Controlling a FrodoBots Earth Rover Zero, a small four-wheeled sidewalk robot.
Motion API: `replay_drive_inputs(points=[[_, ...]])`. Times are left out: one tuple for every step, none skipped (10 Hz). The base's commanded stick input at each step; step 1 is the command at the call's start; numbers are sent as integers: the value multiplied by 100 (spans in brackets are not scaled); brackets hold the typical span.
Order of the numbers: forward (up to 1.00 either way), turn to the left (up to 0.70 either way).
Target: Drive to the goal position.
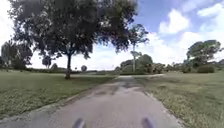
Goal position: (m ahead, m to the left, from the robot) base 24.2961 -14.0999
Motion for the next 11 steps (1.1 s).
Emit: replay_drive_inputs(points=[[69,3],[69,3],[69,3],[69,3],[69,3],[69,3],[69,3],[69,3],[69,3],[69,3],[69,3]])
